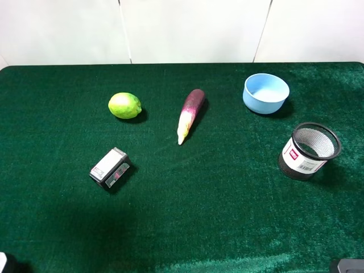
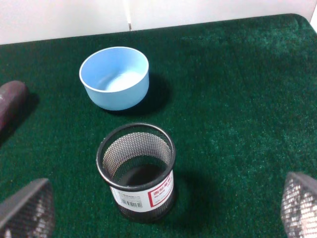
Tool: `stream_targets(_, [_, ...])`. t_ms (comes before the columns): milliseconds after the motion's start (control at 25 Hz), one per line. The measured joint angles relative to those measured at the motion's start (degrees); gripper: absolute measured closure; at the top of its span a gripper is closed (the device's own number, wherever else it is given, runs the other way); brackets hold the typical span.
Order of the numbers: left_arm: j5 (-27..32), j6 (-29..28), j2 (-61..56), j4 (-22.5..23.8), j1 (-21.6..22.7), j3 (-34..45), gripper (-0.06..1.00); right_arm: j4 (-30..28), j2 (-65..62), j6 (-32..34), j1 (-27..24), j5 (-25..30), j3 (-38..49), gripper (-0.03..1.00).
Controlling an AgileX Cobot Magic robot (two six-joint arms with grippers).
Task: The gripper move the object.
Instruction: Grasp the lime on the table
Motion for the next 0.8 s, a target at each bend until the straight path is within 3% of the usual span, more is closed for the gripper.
stream_targets(400, [-3.83,-0.77,12.20,-0.70,-4.26,-4.47,-0.05,0.00,0.00,0.00,0.00,0.00,0.00,0.27])
stream_targets(800, [-9.78,-14.31,20.51,-0.04,-11.44,-4.93,-0.05,0.00,0.00,0.00,0.00,0.00,0.00,0.27])
